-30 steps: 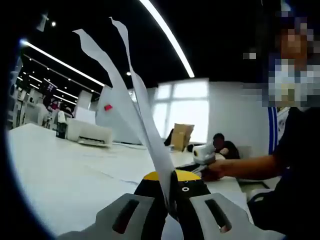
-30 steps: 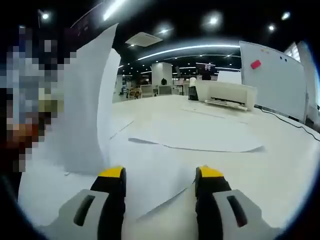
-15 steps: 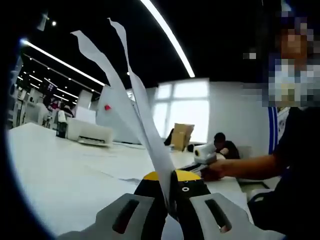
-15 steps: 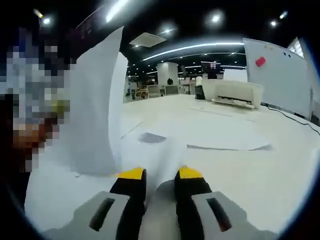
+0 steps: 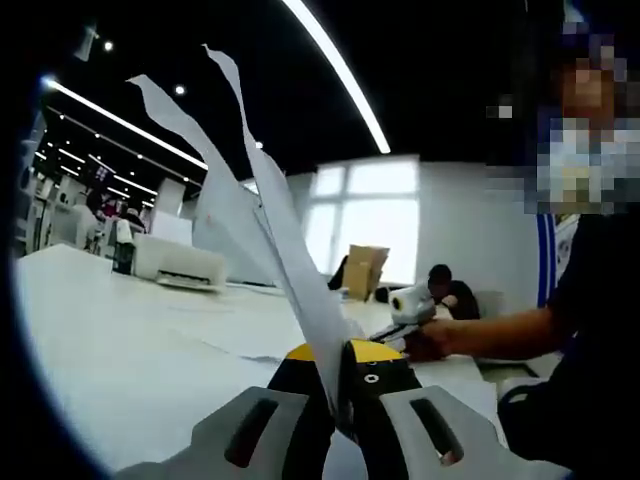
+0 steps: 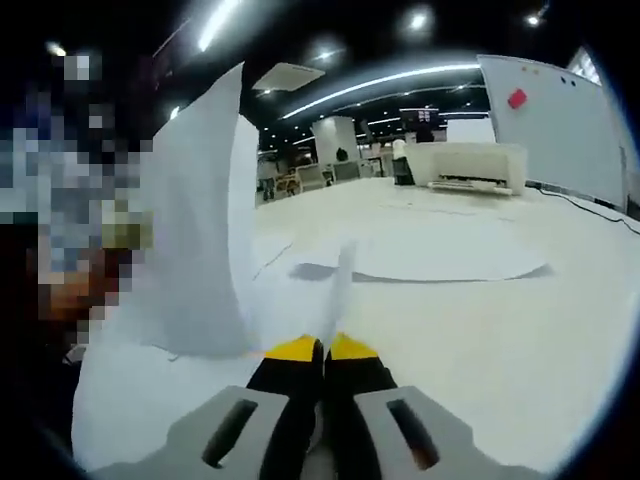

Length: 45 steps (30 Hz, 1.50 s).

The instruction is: Organize the stack of printing papers by aligning and flattening the scattered papers on the table

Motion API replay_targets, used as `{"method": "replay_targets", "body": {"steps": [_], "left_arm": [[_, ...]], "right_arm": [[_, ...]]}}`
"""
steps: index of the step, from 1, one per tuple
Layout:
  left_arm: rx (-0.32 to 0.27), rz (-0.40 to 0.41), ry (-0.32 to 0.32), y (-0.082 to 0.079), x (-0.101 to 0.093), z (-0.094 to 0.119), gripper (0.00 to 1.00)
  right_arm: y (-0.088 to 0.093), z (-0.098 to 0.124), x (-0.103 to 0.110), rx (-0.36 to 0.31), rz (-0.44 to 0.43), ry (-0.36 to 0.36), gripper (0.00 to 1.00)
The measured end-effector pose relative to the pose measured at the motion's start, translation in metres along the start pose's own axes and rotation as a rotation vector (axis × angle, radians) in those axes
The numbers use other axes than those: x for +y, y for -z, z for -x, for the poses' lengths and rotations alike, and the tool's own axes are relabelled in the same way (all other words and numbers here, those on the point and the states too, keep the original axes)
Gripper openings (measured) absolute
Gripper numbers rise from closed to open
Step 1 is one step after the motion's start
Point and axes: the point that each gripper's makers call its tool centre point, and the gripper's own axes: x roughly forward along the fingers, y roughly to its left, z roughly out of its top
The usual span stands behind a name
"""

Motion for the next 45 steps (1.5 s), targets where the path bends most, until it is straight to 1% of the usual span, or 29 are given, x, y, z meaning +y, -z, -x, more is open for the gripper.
{"method": "replay_targets", "body": {"steps": [5,8,13,15,17,21,25,32,39,45], "left_arm": [[0.002,-0.001,-0.001,0.000,-0.001,0.000,0.07],[0.002,-0.001,-0.001,0.000,-0.001,0.000,0.07],[0.003,-0.003,-0.001,0.000,-0.003,0.000,0.07],[0.003,-0.002,0.000,0.000,-0.003,0.000,0.07],[0.003,-0.001,0.000,0.000,-0.002,0.000,0.07],[0.003,-0.001,0.000,0.000,-0.002,0.000,0.07],[0.003,-0.003,0.001,0.000,-0.003,-0.001,0.07],[0.004,-0.004,0.002,0.000,-0.003,-0.001,0.07],[0.004,-0.006,0.005,0.000,-0.003,-0.001,0.07],[0.004,-0.007,0.008,0.000,-0.004,-0.001,0.07]], "right_arm": [[-0.003,0.003,0.002,-0.021,0.015,0.001,0.00],[-0.006,0.005,0.001,-0.044,0.010,-0.003,0.00],[-0.016,0.011,-0.003,-0.097,-0.008,0.017,0.00],[-0.023,0.014,-0.003,-0.134,-0.038,0.010,0.00],[-0.027,0.019,-0.005,-0.160,-0.040,0.012,0.00],[-0.031,0.028,-0.006,-0.182,-0.039,0.028,0.00],[-0.042,0.041,-0.009,-0.218,-0.024,0.056,0.00],[-0.068,0.064,-0.013,-0.286,0.000,0.093,0.00],[-0.111,0.104,-0.017,-0.399,0.074,0.181,0.00],[-0.138,0.135,-0.013,-0.462,0.125,0.227,0.00]]}}
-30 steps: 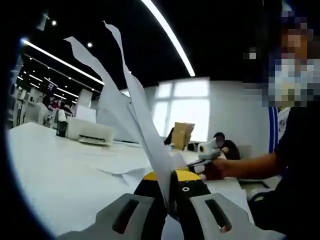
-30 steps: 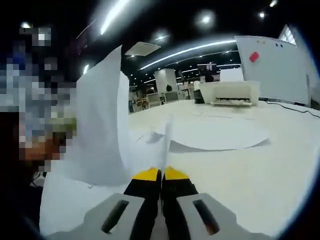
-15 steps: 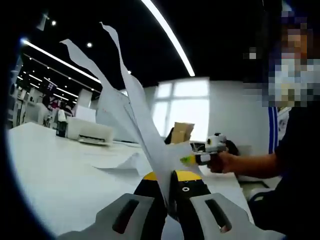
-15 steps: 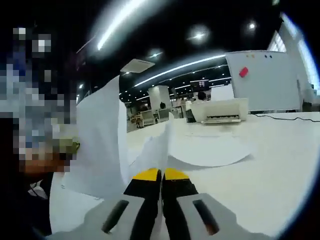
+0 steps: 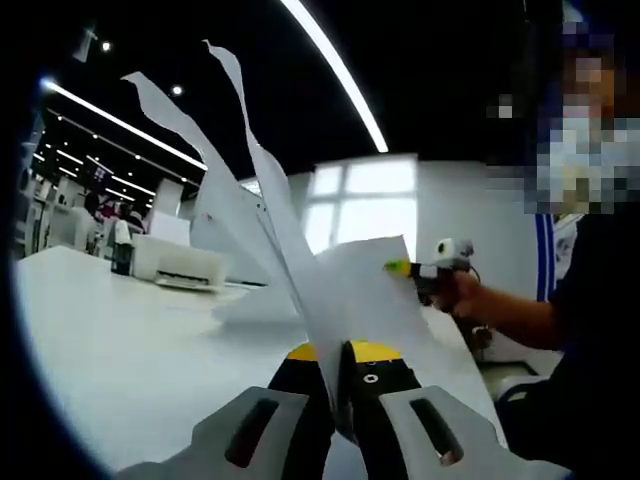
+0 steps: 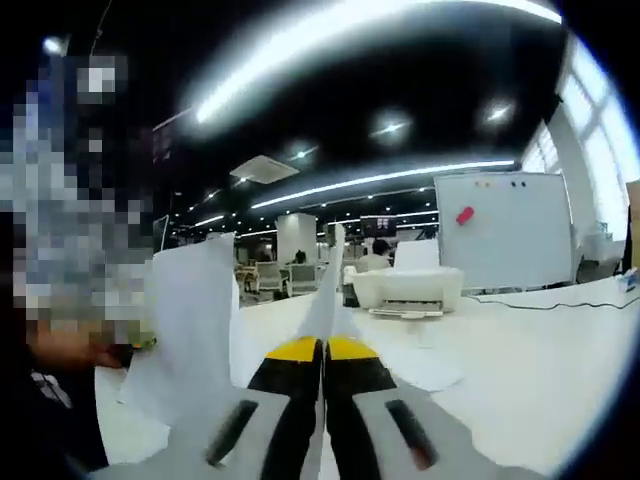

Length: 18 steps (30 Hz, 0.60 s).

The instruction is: Organize the stack of printing papers by aligning and flattening the scattered papers on the table

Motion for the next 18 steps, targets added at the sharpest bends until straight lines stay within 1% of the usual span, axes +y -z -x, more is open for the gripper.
{"method": "replay_targets", "body": {"steps": [3,4,5,7,11,18], "left_arm": [[0.000,0.000,0.001,0.000,0.000,0.000,0.07],[-0.001,0.000,0.002,0.000,0.000,0.000,0.07],[-0.001,0.000,0.002,0.000,0.000,0.000,0.07],[0.000,-0.002,0.002,0.000,-0.001,0.000,0.07],[0.000,-0.002,0.003,0.000,0.000,0.000,0.07],[0.003,-0.005,0.004,0.001,0.000,0.001,0.07]], "right_arm": [[-0.019,0.007,-0.002,-0.033,0.026,0.007,0.00],[-0.021,0.008,-0.002,-0.036,0.029,0.008,0.00],[-0.031,0.011,-0.004,-0.059,0.048,0.013,0.00],[-0.041,0.014,-0.003,-0.080,0.068,0.008,0.00],[-0.057,0.017,0.000,-0.095,0.110,-0.007,0.00],[-0.082,0.024,0.006,-0.118,0.152,-0.023,0.00]]}}
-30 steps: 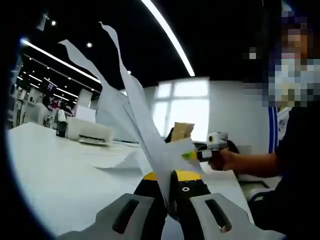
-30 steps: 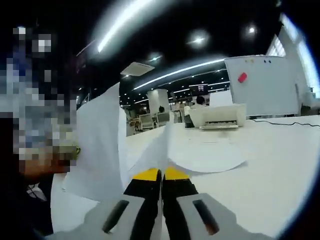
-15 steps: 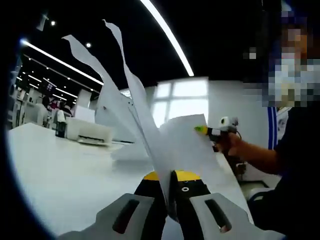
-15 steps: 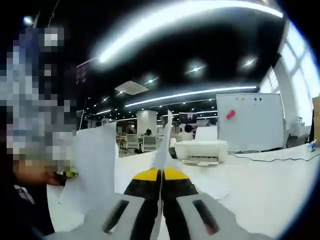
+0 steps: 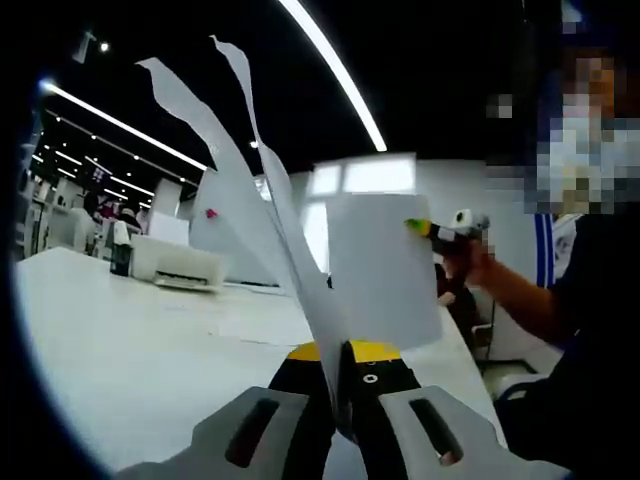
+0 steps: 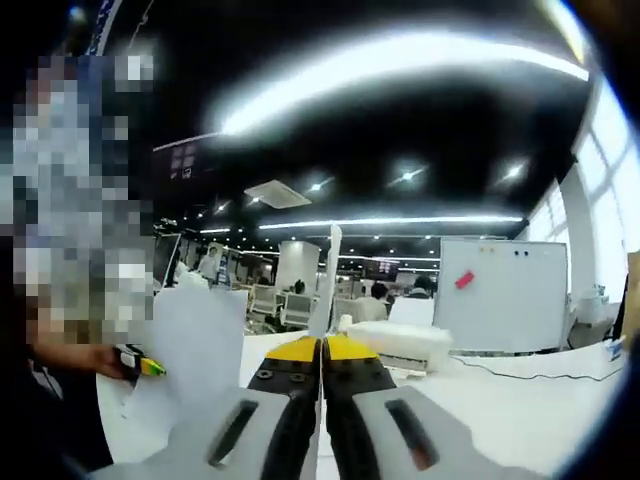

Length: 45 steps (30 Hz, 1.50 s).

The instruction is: Organize the stack of printing papers by aligning and flattening the scattered papers on the table

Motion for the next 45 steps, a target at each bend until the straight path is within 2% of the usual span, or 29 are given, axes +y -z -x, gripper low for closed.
{"method": "replay_targets", "body": {"steps": [13,24,36,45], "left_arm": [[-0.001,-0.002,0.003,0.000,0.000,0.001,0.06],[-0.001,0.000,0.001,0.000,0.001,0.001,0.06],[-0.025,0.015,0.016,-0.005,-0.001,0.002,0.06],[-0.044,0.023,0.055,-0.009,-0.009,0.002,0.06]], "right_arm": [[-0.045,0.002,0.023,-0.038,0.072,-0.073,0.00],[-0.064,-0.012,0.047,-0.046,0.076,-0.182,0.00],[-0.063,-0.043,0.074,0.000,0.066,-0.327,0.00],[-0.054,-0.072,0.100,0.051,0.060,-0.428,0.00]]}}
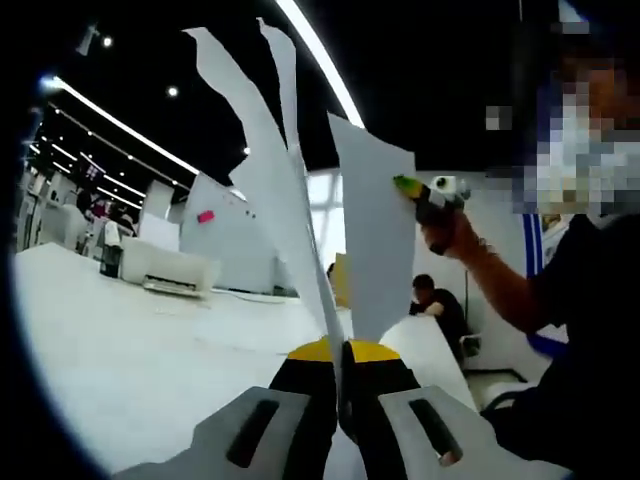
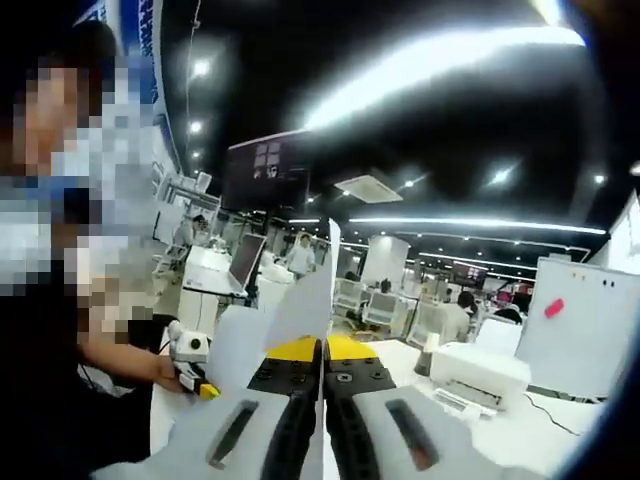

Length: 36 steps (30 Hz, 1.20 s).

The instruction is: Organize the stack of printing papers by aligning and flattening the scattered papers on the table

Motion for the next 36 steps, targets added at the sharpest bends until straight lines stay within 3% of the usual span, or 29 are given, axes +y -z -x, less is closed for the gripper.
{"method": "replay_targets", "body": {"steps": [14,20,36], "left_arm": [[-0.017,0.050,0.036,-0.004,-0.005,0.001,0.06],[-0.034,0.079,0.059,-0.008,-0.009,0.001,0.07],[-0.036,0.105,0.061,-0.007,-0.008,0.002,0.06]], "right_arm": [[0.023,-0.042,0.008,0.084,-0.036,-0.067,0.00],[0.028,-0.050,0.008,0.096,-0.038,-0.073,0.00],[0.050,-0.059,0.001,0.138,-0.157,-0.036,0.00]]}}
